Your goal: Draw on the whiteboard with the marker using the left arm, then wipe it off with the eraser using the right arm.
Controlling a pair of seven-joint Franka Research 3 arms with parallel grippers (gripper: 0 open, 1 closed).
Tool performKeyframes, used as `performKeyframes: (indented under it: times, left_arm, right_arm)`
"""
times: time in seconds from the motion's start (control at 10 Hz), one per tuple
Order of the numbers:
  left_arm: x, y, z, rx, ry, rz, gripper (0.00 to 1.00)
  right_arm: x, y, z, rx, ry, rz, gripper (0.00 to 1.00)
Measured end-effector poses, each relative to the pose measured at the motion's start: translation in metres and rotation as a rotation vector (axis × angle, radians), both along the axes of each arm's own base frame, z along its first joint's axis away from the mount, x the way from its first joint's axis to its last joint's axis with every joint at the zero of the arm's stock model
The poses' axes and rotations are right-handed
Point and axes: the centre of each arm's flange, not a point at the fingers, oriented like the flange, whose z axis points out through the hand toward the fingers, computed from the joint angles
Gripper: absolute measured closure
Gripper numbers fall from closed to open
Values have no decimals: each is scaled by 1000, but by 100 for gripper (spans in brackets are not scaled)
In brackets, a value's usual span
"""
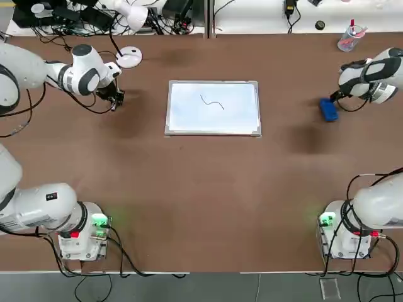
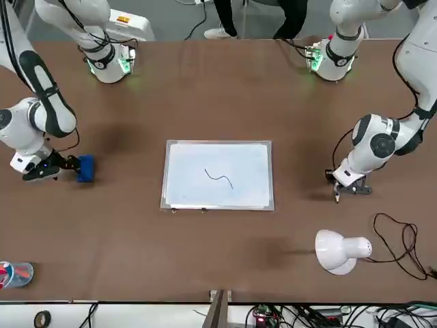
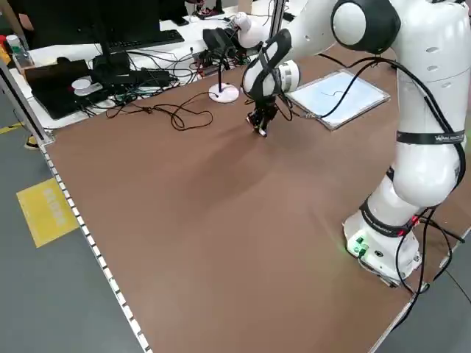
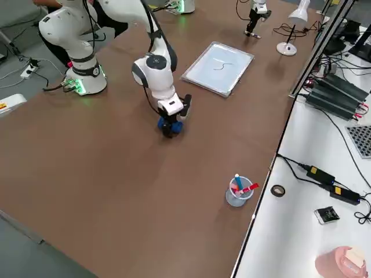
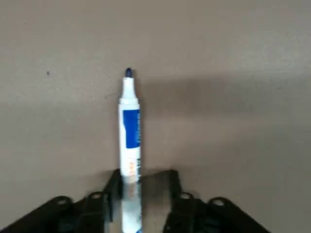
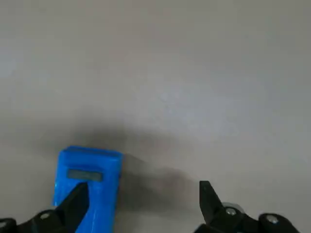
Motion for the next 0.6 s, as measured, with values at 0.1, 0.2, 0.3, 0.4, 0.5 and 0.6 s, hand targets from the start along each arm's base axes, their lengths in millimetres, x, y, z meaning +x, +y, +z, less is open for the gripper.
performKeyframes:
  times: [0.1, 0.2, 0.3, 0.4, 0.5, 0.6]
  left_arm:
    - [0, 0, 0, 1, -1, -2, 38]
    - [1, 0, 1, 2, -3, -5, 29]
    - [2, -1, 2, 3, -6, -8, 20]
    - [3, -2, 3, 3, -9, -10, 11]
    - [4, -3, 4, 5, -8, -12, 2]
    - [6, -4, 6, 9, -2, -13, 0]
  right_arm:
    - [0, 2, -1, 3, 2, -6, 0]
    - [0, 5, -2, 7, 5, -19, 0]
    - [0, 9, -3, 13, 11, -29, 0]
    - [0, 13, -4, 19, 20, -34, 0]
    - [0, 17, -5, 24, 30, -36, 0]
    - [0, 19, -5, 26, 34, -38, 0]
